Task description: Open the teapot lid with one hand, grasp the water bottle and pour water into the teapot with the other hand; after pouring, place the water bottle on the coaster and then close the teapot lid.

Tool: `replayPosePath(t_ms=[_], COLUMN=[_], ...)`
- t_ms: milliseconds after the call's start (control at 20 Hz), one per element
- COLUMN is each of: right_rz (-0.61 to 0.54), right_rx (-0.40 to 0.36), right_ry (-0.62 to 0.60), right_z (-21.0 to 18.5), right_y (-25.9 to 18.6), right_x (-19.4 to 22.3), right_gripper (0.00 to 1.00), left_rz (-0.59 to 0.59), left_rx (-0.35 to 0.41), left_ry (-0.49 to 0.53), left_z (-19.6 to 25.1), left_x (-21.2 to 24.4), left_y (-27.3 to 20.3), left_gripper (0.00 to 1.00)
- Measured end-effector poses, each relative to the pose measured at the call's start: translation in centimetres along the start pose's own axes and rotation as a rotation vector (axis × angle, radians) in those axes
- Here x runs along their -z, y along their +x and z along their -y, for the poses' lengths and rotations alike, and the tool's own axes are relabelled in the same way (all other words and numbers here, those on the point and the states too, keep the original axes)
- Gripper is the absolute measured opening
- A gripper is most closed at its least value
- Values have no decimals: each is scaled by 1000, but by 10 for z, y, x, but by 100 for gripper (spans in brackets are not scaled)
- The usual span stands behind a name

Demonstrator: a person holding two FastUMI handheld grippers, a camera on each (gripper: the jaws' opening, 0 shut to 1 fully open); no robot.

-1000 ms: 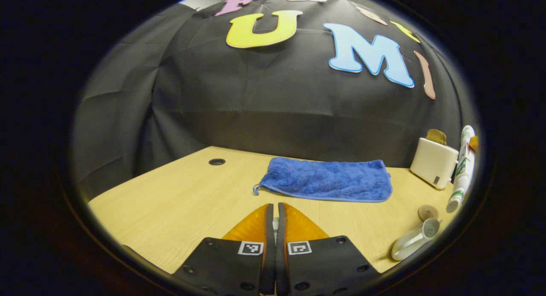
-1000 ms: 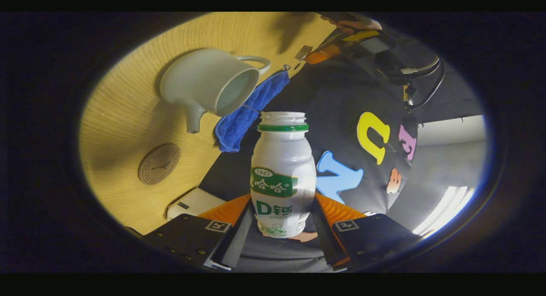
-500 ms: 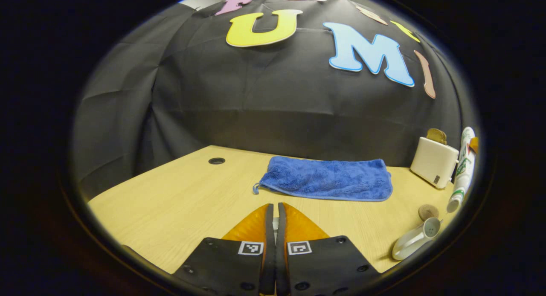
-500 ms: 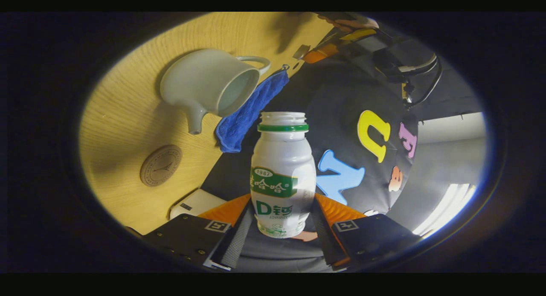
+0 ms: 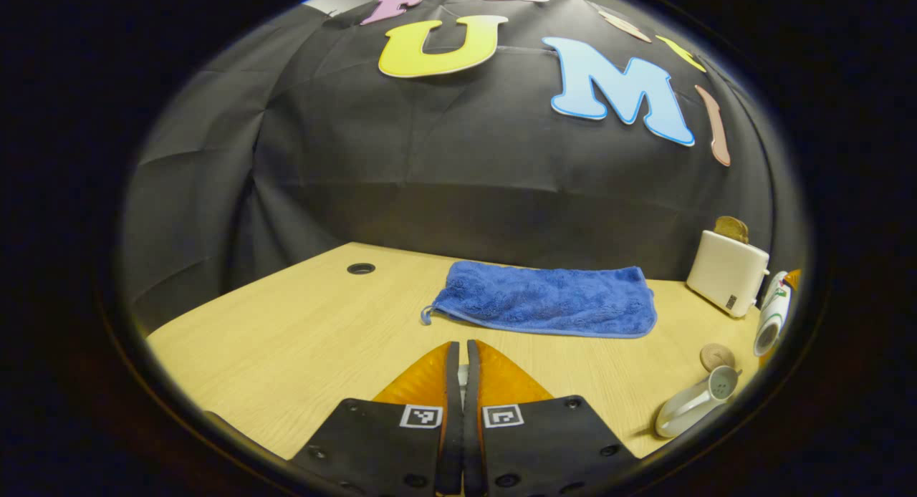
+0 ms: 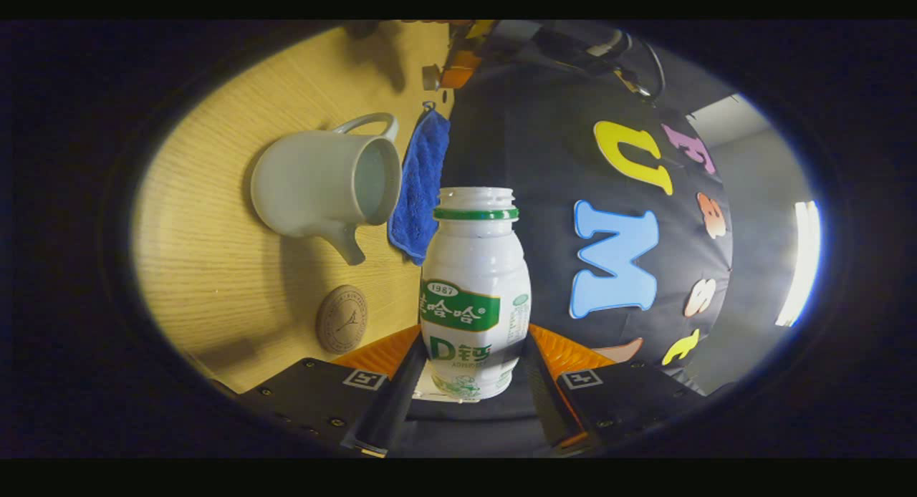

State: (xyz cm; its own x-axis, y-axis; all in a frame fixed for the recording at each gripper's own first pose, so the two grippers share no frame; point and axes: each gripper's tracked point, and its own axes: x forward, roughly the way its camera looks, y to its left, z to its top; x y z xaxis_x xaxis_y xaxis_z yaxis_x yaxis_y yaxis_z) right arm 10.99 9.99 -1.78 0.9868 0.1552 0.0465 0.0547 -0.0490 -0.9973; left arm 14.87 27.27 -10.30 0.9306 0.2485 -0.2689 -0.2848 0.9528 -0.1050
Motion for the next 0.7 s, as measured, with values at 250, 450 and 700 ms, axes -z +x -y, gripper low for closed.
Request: replayPosePath(t_ms=[250, 450, 700], right_rz=[-58, -99, -139], right_rx=[-55, -87, -98], right_ry=[376, 702, 1066], right_z=[-6, -10, -10], right_y=[3, 4, 8], right_x=[6, 11, 21], right_gripper=[73, 73, 73], left_rz=[5, 5, 15], left_rx=[1, 12, 46], left_ry=[-1, 8, 34], left_z=[0, 2, 19], left_x=[0, 0, -4], left_y=[-1, -2, -4], left_gripper=[6, 10, 7])
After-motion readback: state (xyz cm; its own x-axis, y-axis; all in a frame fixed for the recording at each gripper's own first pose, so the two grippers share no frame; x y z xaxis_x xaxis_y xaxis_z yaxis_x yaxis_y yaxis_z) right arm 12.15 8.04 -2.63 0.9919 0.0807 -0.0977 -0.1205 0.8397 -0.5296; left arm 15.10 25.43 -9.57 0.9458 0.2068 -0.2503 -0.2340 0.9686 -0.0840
